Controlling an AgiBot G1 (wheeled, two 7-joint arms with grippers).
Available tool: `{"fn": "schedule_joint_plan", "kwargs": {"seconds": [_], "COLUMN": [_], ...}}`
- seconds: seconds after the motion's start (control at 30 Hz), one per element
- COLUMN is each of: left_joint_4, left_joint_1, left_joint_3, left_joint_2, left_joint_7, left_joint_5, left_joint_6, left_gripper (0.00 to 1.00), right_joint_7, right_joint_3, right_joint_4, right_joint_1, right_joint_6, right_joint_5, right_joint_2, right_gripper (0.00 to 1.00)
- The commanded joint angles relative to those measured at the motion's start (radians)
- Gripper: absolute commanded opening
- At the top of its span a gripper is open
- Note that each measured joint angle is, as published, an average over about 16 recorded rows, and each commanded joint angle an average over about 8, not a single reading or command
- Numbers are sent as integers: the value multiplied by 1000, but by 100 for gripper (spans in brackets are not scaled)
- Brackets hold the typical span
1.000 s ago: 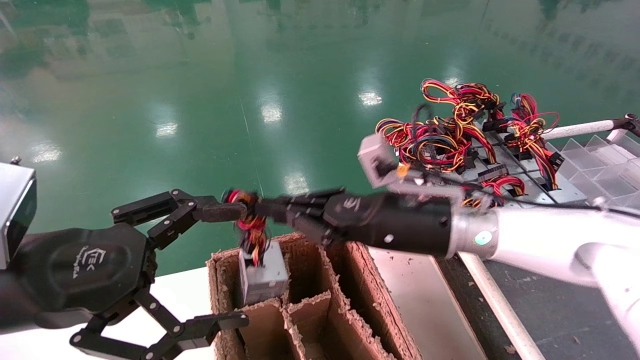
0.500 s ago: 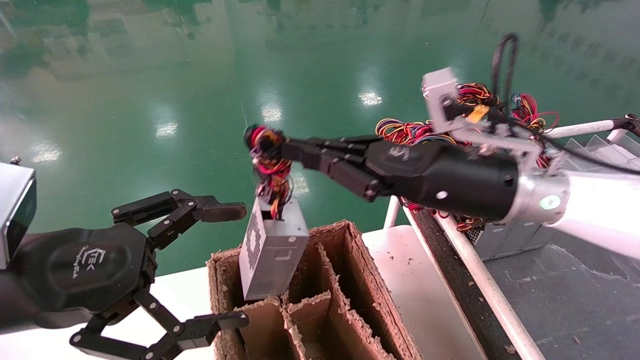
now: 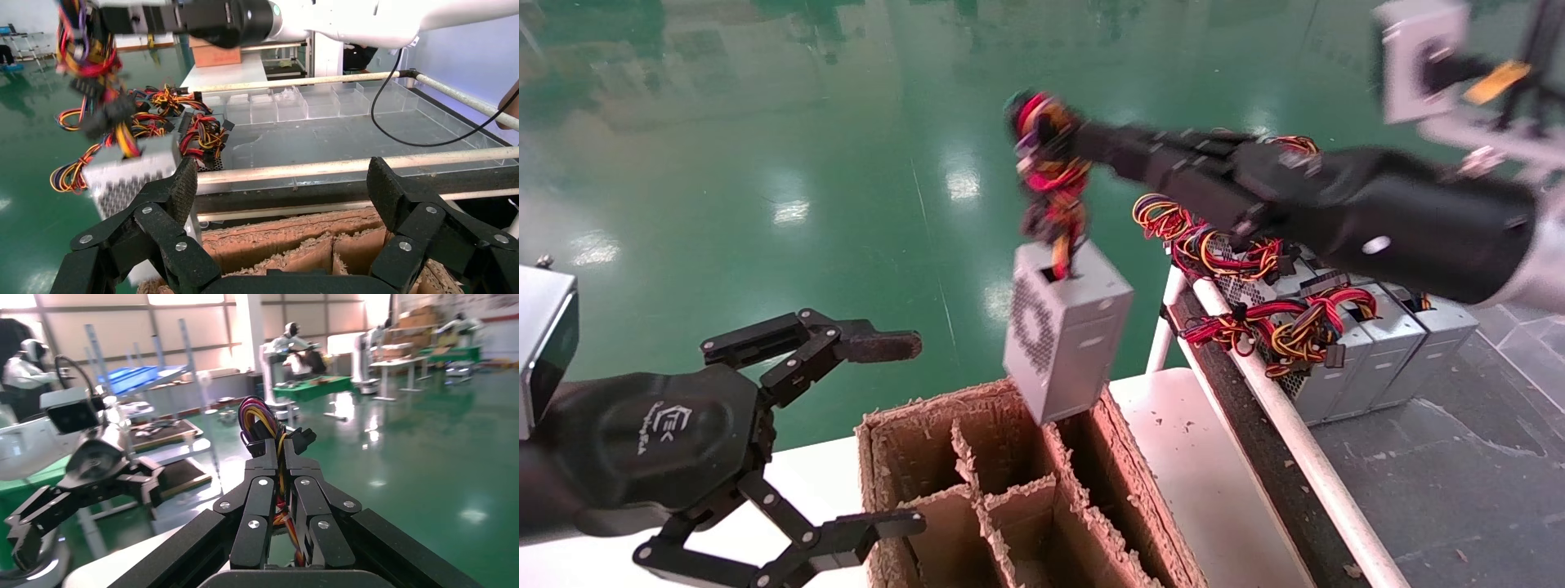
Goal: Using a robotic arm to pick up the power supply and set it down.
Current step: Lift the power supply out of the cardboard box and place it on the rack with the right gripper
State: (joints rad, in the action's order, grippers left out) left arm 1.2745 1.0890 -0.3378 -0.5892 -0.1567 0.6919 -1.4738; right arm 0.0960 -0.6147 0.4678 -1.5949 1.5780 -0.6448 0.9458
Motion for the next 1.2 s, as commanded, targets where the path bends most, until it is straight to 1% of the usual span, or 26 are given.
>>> {"fn": "schedule_joint_plan", "kwargs": {"seconds": [0.03, 0.4, 0.73, 0.97, 1.2], "left_joint_4": [0, 0, 0, 0, 0], "left_joint_1": [0, 0, 0, 0, 0], "left_joint_3": [0, 0, -1, -1, -1], "left_joint_2": [0, 0, 0, 0, 0], "left_joint_7": [0, 0, 0, 0, 0], "left_joint_5": [0, 0, 0, 0, -1], "left_joint_6": [0, 0, 0, 0, 0], "left_gripper": [100, 100, 100, 100, 100], "right_joint_7": [3, -18, -45, -60, -58], "right_joint_3": [3, 15, 16, 6, -6], "right_joint_4": [4, -84, -209, -268, -265], "right_joint_1": [-9, -104, -179, -207, -205], "right_joint_6": [-2, -5, -7, -2, 8], "right_joint_5": [11, 28, 22, 7, 3], "right_joint_2": [-24, -140, -253, -339, -432], "right_gripper": [0, 0, 0, 0, 0]}}
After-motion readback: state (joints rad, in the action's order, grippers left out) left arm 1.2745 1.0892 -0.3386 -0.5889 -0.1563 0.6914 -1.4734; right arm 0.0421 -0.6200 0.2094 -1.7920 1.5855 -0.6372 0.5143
